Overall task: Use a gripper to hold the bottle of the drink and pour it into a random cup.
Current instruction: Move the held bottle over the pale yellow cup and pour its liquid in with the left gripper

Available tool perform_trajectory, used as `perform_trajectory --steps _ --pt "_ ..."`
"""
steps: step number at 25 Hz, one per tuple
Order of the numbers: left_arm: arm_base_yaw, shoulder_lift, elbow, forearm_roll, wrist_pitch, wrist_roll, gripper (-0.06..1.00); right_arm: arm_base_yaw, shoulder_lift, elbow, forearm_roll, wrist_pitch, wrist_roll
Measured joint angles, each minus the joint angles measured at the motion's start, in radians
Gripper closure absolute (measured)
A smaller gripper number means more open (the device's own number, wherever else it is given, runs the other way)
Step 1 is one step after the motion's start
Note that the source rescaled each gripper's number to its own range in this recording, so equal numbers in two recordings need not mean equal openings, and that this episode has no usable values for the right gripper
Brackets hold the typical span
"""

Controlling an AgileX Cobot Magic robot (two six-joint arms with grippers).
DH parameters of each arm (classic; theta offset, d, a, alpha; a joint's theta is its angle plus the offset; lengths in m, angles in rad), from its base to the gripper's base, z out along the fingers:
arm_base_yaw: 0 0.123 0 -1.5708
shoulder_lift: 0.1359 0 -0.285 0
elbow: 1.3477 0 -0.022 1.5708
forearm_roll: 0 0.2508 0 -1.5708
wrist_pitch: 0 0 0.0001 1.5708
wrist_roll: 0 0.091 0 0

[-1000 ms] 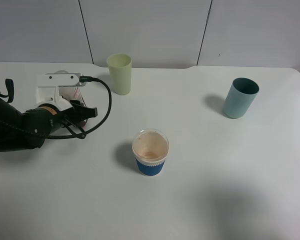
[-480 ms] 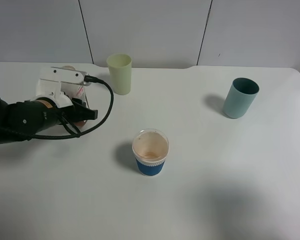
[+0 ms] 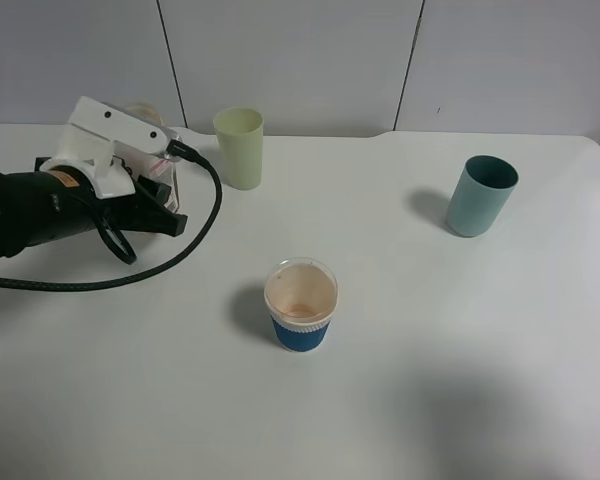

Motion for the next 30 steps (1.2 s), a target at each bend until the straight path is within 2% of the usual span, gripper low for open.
perform_trajectory --steps 2,4,8,12,16,18,20,22,26,30 --pt "0.0 -0.031 0.0 -0.026 0.018 0.096 0.94 0.0 0.0 0.0 0.0 0.0 0.0" --pt "0.0 -0.067 -0.001 -0.087 0.028 0.199 0.94 0.0 0.0 0.0 0.0 0.0 0.0" --pt "0.0 -0.12 -0.039 -0.281 0.047 0.437 0.94 0.0 0.0 0.0 0.0 0.0 0.0" --pt "0.0 -0.132 -0.102 -0.553 0.046 0.723 0.94 0.0 0.0 0.0 0.0 0.0 0.0" --pt "0.0 -0.131 -0.194 -0.878 0.012 1.058 0.94 0.0 0.0 0.0 0.0 0.0 0.0" --pt "0.0 -0.13 -0.24 -0.998 -0.012 1.188 0.94 0.0 0.0 0.0 0.0 0.0 0.0" --pt "0.0 -0.13 -0.27 -1.048 -0.021 1.266 0.94 0.0 0.0 0.0 0.0 0.0 0.0" --pt "0.0 -0.13 -0.282 -1.063 -0.021 1.292 0.94 0.0 0.0 0.0 0.0 0.0 0.0" --pt "0.0 -0.127 -0.31 -1.068 -0.039 1.305 0.94 0.0 0.0 0.0 0.0 0.0 0.0" --pt "0.0 -0.122 -0.349 -1.068 -0.129 1.306 0.94 0.0 0.0 0.0 0.0 0.0 0.0"
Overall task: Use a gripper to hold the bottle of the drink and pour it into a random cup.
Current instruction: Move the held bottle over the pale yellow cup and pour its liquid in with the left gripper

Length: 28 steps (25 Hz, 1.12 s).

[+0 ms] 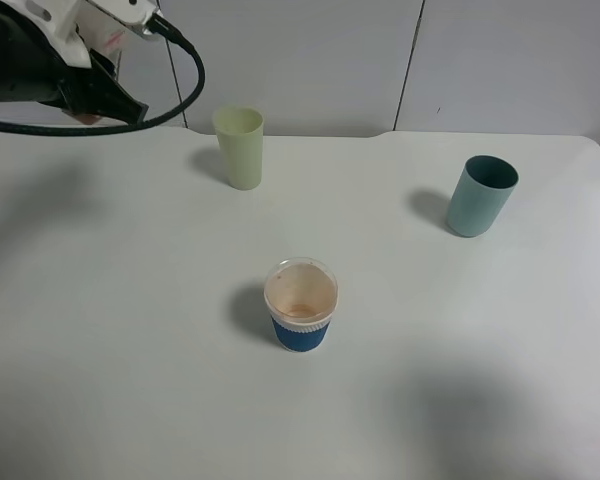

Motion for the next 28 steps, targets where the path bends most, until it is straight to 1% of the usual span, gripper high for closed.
perform_trajectory --steps 2,8,10,13,15,20,28 --pt "0.0 0.001 -0.011 0.0 -0.031 0.0 0.94 0.0 0.0 0.0 0.0 0.0 0.0" --pt "0.0 0.036 -0.022 0.014 -0.045 -0.031 0.94 0.0 0.0 0.0 0.0 0.0 0.0" --pt "0.0 0.069 -0.038 -0.006 -0.052 -0.028 0.94 0.0 0.0 0.0 0.0 0.0 0.0" --pt "0.0 0.121 -0.084 -0.073 -0.073 0.011 0.94 0.0 0.0 0.0 0.0 0.0 0.0" --pt "0.0 0.155 -0.117 -0.1 -0.09 0.052 0.94 0.0 0.0 0.0 0.0 0.0 0.0" --pt "0.0 0.228 -0.187 -0.11 -0.137 0.111 0.94 0.0 0.0 0.0 0.0 0.0 0.0" --pt "0.0 0.318 -0.249 -0.113 -0.177 0.123 0.94 0.0 0.0 0.0 0.0 0.0 0.0"
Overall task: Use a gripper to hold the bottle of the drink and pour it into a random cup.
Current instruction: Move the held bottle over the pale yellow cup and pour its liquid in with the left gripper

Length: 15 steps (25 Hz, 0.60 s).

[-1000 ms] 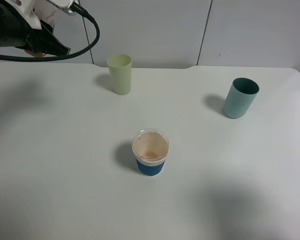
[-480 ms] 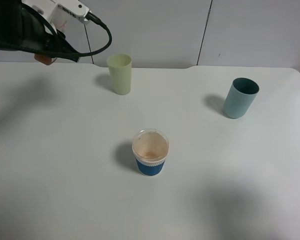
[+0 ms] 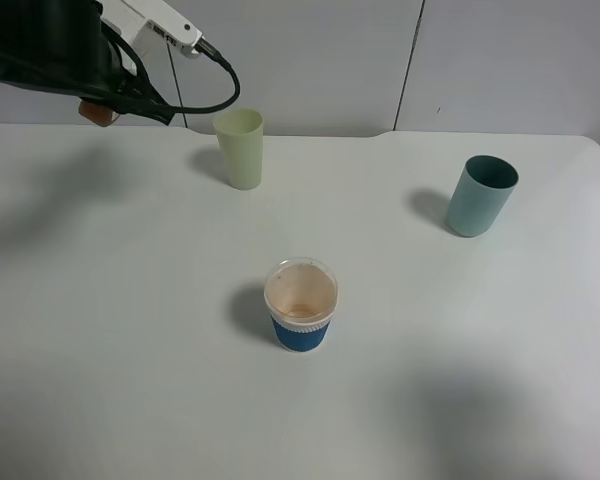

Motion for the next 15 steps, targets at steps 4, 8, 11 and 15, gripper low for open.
perform_trajectory --steps 4,8,11,15 --pt "0.0 0.048 -0.026 -0.005 -0.029 0.008 0.94 0.0 0.0 0.0 0.0 0.0 0.0" --pt "-0.001 0.095 -0.065 -0.007 -0.077 0.041 0.94 0.0 0.0 0.0 0.0 0.0 0.0" --pt "-0.009 0.127 -0.089 -0.007 -0.096 0.075 0.94 0.0 0.0 0.0 0.0 0.0 0.0" --pt "-0.024 0.157 -0.127 -0.007 -0.101 0.109 0.94 0.0 0.0 0.0 0.0 0.0 0.0"
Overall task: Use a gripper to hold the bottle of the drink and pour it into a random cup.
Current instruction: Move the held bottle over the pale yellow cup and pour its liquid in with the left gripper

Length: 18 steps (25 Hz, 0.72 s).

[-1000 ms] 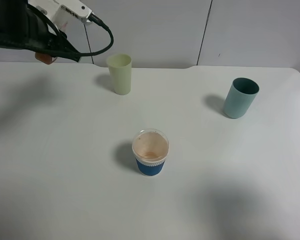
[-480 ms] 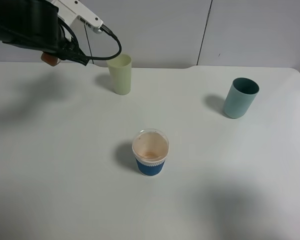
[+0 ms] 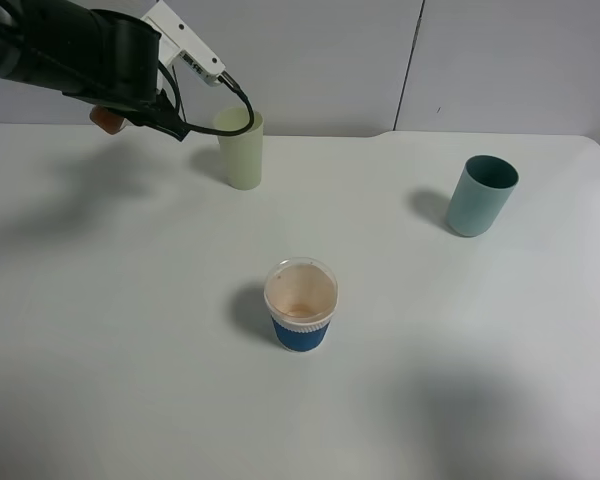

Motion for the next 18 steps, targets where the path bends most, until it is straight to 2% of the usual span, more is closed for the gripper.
perform_trajectory --steps 10,18 --pt "-0.025 0.1 -0.113 0.0 -0.059 0.1 0.94 0.0 0.0 0.0 0.0 0.0 0.0" --pt "-0.025 0.147 -0.145 0.032 -0.073 0.125 0.94 0.0 0.0 0.0 0.0 0.0 0.0"
